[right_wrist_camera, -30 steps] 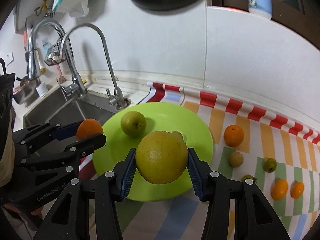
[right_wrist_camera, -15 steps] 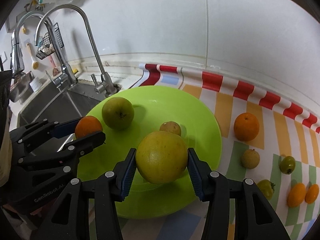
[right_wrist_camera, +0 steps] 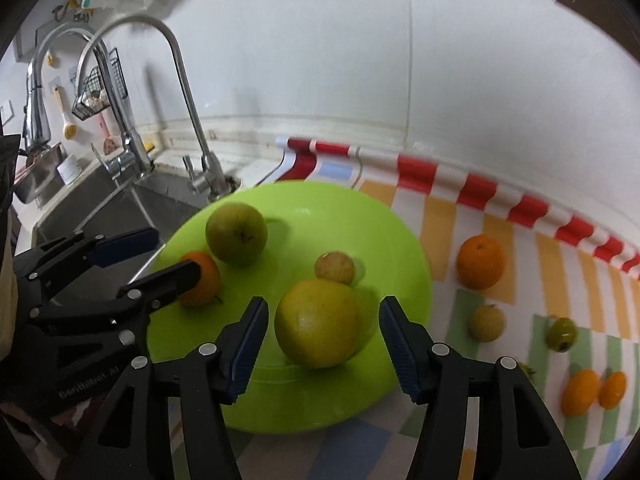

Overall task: Organize fruits
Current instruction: 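Open the left tool over the plate while the right tool releases the grapefruit there, then move both tools back toward the remaining small fruits on the cloth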

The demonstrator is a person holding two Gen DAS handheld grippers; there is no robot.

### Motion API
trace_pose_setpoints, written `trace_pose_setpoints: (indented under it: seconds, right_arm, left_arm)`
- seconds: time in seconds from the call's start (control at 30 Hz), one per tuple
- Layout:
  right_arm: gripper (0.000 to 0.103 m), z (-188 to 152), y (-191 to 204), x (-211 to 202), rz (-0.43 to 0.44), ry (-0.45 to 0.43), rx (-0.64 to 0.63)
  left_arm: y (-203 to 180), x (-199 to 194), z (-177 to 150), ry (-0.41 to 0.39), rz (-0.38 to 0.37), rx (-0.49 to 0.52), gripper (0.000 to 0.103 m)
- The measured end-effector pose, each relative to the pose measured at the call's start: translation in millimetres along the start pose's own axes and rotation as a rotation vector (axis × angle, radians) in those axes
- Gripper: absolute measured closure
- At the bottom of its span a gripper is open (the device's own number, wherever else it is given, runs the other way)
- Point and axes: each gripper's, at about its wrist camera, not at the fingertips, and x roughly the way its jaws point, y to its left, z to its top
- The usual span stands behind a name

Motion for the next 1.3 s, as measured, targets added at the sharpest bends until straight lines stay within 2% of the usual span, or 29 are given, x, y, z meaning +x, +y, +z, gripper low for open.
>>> trace_pose_setpoints:
  seconds: [0.43, 0.63, 0.7, 0.93, 1.03, 1.3]
  right_arm:
    - [0.044, -3.9, -2.2, -71.7, -0.036, -0.106, 0.032]
    - [0.044, -13.5, -3.1, -100.5, -0.063, -0.142, 0.044]
    - [0.041, -17.4, -4.5, -108.3, -0.07, -0.147, 0.052]
    - [0.04, -31.4, -8.7, -135.0, -0.095, -0.177, 0.076]
    - [0.034, -38.3, -12.0, -146.8, -0.107, -0.192, 0.092]
    - [0.034, -53.6, -23.0, -173.8, -0.14, -0.224, 0.118]
  left_arm:
    - [-17.0, -59.3, 5.4, -0.094, 0.002, 0.02, 0.043]
    - [-27.6, -90.1, 4.7, -0.156, 0.019, 0.033, 0.031]
    - [-32.2, -99.6, 3.5, -0.172, 0.017, 0.039, 0.03]
    - [-47.0, -124.8, -1.0, -0.201, 0.008, 0.046, 0.024]
    - [-54.2, -134.1, -4.1, -0.213, 0.009, 0.052, 0.02]
    - [-73.2, -155.1, -9.2, -0.255, 0.009, 0.058, 0.013]
